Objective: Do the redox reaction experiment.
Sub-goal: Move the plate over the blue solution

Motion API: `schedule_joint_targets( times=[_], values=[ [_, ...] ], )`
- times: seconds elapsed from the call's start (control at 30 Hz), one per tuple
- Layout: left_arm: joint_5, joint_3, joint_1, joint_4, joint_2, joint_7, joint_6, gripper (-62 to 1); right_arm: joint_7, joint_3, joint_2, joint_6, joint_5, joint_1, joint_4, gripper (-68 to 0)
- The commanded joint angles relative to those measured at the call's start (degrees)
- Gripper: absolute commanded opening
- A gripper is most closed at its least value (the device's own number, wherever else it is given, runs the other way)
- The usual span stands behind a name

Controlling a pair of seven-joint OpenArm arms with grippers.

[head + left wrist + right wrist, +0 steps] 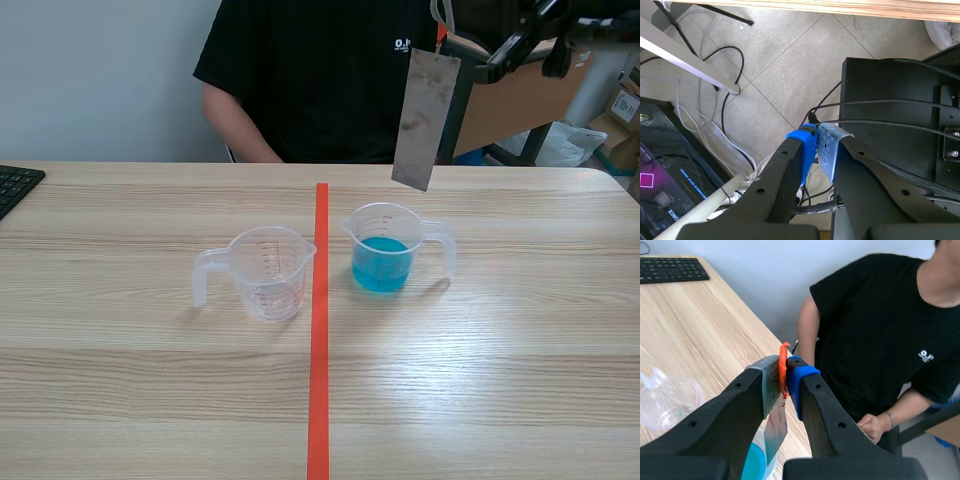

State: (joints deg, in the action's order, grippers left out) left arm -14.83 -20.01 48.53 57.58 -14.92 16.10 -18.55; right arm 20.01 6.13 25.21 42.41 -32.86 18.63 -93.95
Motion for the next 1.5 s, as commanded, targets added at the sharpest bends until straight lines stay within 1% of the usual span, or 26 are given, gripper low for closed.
schedule_joint_targets(
  times=[0.0, 0.43, 0.77, 0.87, 0.97, 1.03, 1.07, 1.13, 1.27, 1.43, 1.47],
  values=[
    [-0.33, 0.07, -0.15, 0.59, -0.2, 0.37, -0.24, -56.0, -0.37, 0.96, 0.0, 0.31, -0.76, 2.14, -0.13, -65.8],
    [-0.37, 0.07, -0.13, 0.61, -0.17, 0.42, -0.28, -56.0, -0.46, 6.75, -0.15, 0.31, -0.59, 3.43, 1.55, -65.8],
    [-0.37, 0.07, -0.13, 0.61, -0.24, 0.42, -0.26, -56.0, -0.44, 6.86, -0.13, 0.31, -0.59, 3.41, 1.55, -65.8],
    [-0.37, 0.07, 0.07, 0.85, -1.25, 0.44, -0.31, -56.0, -0.46, 6.86, -0.13, 0.31, -0.61, 3.41, 1.55, -65.8],
    [-0.94, 0.07, 0.9, 1.62, -3.8, 0.83, -0.83, -56.0, -0.44, 6.86, -0.13, 0.31, -0.59, 3.41, 1.55, -65.8],
    [-2.16, 0.07, 1.66, 2.69, -6.34, 1.84, -1.99, -56.0, -0.46, 6.86, -0.13, 0.31, -0.61, 3.41, 1.55, -65.8],
    [-2.6, 0.07, 2.16, 3.32, -7.87, 2.56, -2.73, -56.0, -0.46, 6.86, -0.13, 0.31, -0.63, 3.43, 1.55, -65.8],
    [-4.79, 0.07, 3.17, 5.01, -11.28, 2.78, -4.63, -56.0, -0.44, 6.86, -0.13, 0.31, -0.61, 3.43, 1.55, -65.8],
    [-7.8, 0.07, 4.81, 8.26, -18.86, 3.3, -7.3, -56.0, -0.44, 6.86, -0.13, 0.31, -0.63, 3.43, 1.55, -65.8],
    [-8.11, 0.07, 3.82, 11.47, -27.65, 6.12, -11.32, -56.0, -0.44, 6.86, -0.13, 0.31, -0.83, 3.43, 1.55, -65.8],
    [-8.07, 0.07, 3.17, 12.2, -29.2, 6.56, -11.63, -56.0, -0.44, 6.86, -0.13, 0.31, -0.83, 3.43, 1.55, -65.8]
  ],
)
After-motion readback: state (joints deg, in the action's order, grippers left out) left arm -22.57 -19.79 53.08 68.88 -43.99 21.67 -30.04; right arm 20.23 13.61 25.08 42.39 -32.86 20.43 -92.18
